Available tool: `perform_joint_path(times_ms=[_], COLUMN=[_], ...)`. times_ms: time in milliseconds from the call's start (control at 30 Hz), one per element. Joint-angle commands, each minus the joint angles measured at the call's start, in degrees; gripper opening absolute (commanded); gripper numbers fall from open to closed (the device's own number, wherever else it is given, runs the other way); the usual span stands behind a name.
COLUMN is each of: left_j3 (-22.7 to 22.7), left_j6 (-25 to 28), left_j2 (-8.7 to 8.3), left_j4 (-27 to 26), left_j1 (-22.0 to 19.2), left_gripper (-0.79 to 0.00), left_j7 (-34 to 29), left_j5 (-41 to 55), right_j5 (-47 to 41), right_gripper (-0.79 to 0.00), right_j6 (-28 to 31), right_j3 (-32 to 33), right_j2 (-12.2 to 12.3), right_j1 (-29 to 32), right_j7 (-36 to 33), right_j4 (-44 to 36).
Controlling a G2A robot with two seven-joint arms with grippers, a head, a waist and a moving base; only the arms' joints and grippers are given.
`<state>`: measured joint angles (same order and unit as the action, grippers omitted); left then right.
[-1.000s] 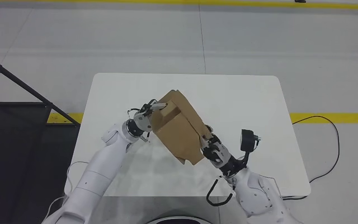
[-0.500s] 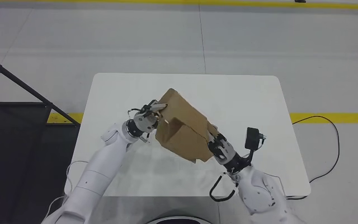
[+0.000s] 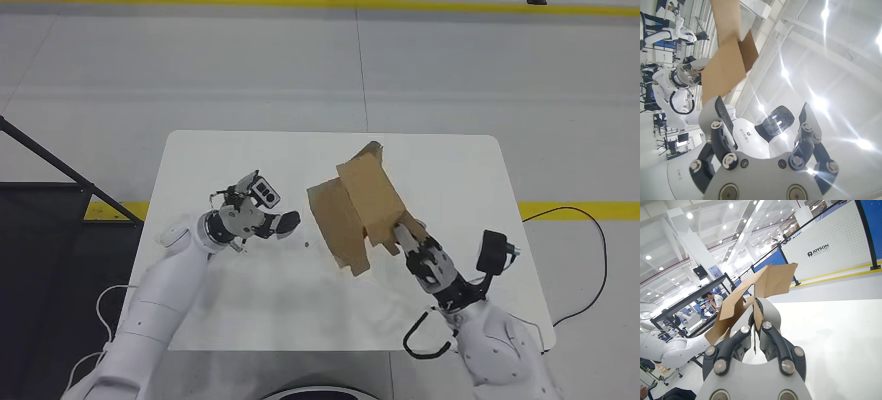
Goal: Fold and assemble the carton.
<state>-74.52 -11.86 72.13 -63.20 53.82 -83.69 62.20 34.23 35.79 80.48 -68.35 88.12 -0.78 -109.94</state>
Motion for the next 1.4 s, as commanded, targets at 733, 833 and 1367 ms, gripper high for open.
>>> perform_joint_path(times_ms=[733,833,1367], left_j3=[-2.40,-2.40,-0.92], left_j6=[7.06,7.06,19.59], left_j2=[-6.35,-6.35,-7.86], left_j4=[-13.11,-13.11,-16.21], left_j1=[1.32,1.32,1.24], left_gripper=[0.000,0.000,0.000], left_j7=[-4.31,-4.31,-4.31], left_j5=[-2.56,-2.56,-16.05], right_j5=[-13.45,-13.45,-15.93], right_gripper=[-0.785,-0.785,-0.785], right_j6=[15.02,15.02,11.76], right_j3=[6.28,6.28,4.33], right_j2=[3.11,3.11,3.31], right_j1=[-1.54,-1.54,-2.52], right_j7=[-20.39,-20.39,-21.87], right_j4=[1.34,1.34,1.91])
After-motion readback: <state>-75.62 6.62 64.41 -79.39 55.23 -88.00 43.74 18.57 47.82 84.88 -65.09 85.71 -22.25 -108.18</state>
